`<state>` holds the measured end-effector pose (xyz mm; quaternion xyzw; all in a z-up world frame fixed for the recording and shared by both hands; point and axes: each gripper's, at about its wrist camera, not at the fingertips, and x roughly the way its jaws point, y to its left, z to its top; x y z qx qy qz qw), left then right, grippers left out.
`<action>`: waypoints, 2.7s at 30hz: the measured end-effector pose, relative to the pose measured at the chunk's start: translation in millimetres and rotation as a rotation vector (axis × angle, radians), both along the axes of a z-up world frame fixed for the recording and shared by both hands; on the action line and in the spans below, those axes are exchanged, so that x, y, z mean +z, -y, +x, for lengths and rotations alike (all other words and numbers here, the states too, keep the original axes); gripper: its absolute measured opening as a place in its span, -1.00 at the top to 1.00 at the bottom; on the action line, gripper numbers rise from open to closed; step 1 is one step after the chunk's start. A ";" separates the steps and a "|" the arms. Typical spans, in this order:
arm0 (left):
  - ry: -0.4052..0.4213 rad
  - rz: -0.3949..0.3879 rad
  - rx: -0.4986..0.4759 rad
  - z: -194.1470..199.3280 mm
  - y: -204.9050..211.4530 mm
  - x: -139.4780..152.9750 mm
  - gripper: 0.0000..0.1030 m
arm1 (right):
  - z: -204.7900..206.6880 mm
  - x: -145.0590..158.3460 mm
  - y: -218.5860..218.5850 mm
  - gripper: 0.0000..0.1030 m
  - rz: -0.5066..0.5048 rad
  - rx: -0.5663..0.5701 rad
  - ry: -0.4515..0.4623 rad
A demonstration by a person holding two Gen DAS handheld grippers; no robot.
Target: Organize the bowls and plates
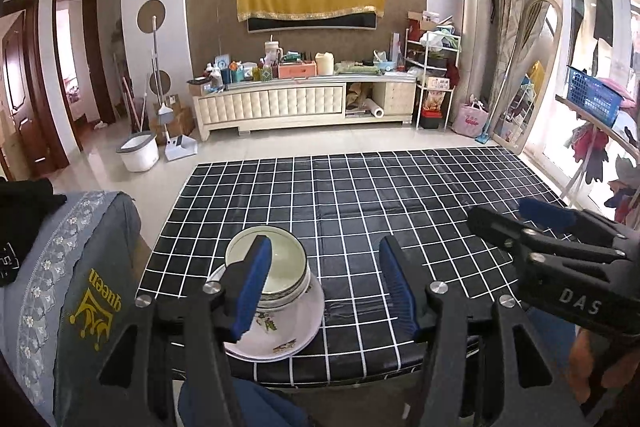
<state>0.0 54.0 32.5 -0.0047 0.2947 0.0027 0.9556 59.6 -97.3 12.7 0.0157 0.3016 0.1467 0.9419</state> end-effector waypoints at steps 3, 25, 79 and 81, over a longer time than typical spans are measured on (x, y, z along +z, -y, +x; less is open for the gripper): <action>0.033 -0.005 -0.004 -10.6 3.3 -0.8 -0.19 | -10.8 -0.3 13.0 -0.61 -0.017 -0.029 0.038; 0.166 0.078 -0.029 -66.3 28.0 -12.1 -0.99 | -84.1 -15.3 44.8 -0.99 -0.068 -0.078 0.177; 0.150 0.046 -0.031 -85.8 26.7 -16.1 -0.99 | -87.4 -16.2 51.1 -0.99 -0.059 -0.020 0.178; 0.151 0.045 -0.031 -86.0 27.0 -16.1 -0.99 | -87.4 -16.7 51.4 -0.99 -0.055 -0.016 0.171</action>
